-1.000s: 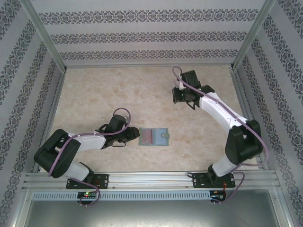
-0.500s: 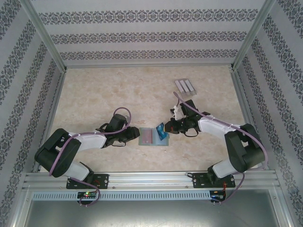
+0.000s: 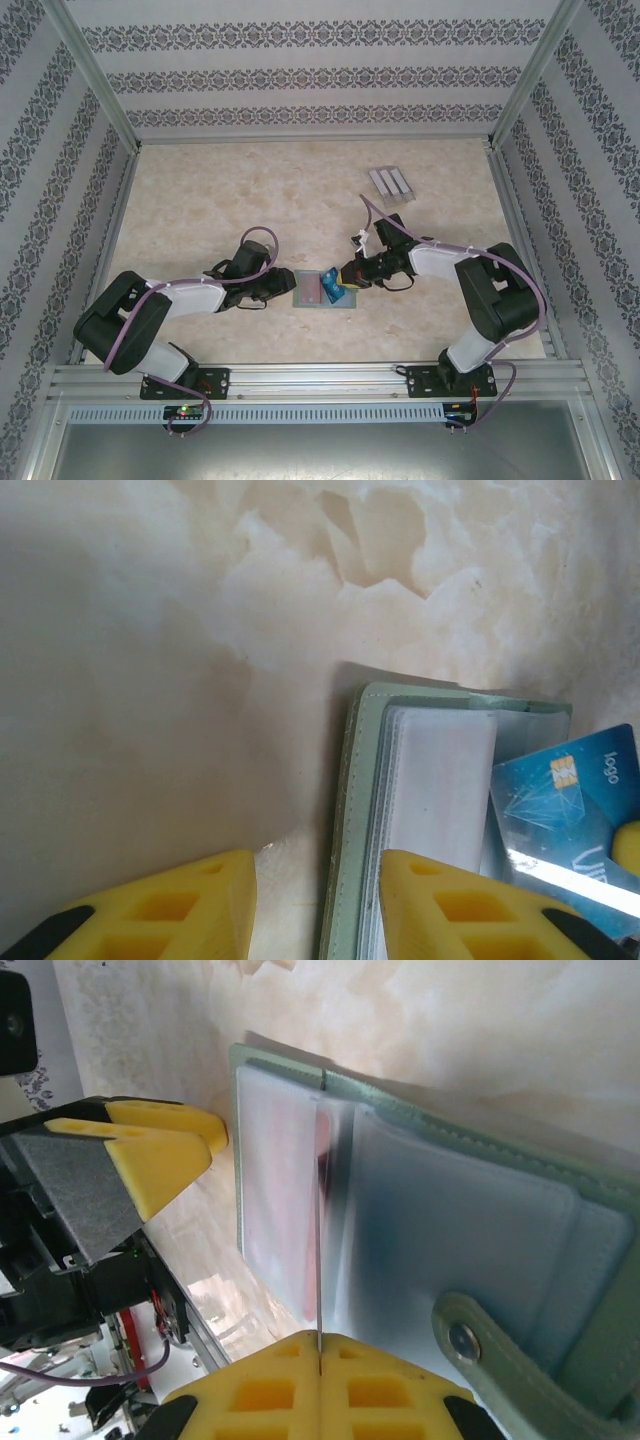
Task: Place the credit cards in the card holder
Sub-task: Insert the credit card into the card slot.
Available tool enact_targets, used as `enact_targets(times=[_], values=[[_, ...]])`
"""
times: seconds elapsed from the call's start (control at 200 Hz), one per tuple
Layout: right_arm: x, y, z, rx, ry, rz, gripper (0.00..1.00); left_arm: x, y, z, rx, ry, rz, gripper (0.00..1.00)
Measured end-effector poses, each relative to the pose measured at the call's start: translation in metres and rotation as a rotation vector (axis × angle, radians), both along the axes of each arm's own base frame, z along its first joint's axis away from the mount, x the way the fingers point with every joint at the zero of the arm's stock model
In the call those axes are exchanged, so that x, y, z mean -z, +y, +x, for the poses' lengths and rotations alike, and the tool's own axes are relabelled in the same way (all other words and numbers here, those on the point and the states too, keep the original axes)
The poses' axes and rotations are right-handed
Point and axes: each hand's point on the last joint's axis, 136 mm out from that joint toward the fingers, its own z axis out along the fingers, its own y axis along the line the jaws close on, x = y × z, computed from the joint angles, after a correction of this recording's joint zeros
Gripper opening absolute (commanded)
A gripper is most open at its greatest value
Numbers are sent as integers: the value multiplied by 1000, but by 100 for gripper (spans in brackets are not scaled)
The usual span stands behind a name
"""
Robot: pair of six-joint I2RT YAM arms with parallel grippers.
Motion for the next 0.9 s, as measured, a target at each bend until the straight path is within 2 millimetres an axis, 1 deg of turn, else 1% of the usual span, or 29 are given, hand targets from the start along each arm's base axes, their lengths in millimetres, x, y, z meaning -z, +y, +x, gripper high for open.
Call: enact_targets(times=[0.13, 0.275, 0.385, 0.46, 0.605, 0.764, 0.899], values=[[8, 1, 2, -1, 20, -8, 4, 0, 0, 0, 1, 1, 2, 39], [10, 2, 3, 0, 18, -6, 5, 0, 0, 0, 2, 2, 4, 38], [10, 2, 4, 3, 16, -5, 9, 0, 0, 0, 2, 3, 5, 38], [9, 3, 6, 11, 18, -2, 10, 0, 0, 0, 3, 4, 6, 38], [8, 6, 13, 47, 19, -3, 17, 0, 0, 1, 3, 7, 8, 38], [12, 5, 22, 109, 28, -24, 17, 1, 0, 0, 3, 7, 7, 38], [13, 11, 24, 128, 27, -29, 15, 0, 0, 0, 3, 6, 8, 38]])
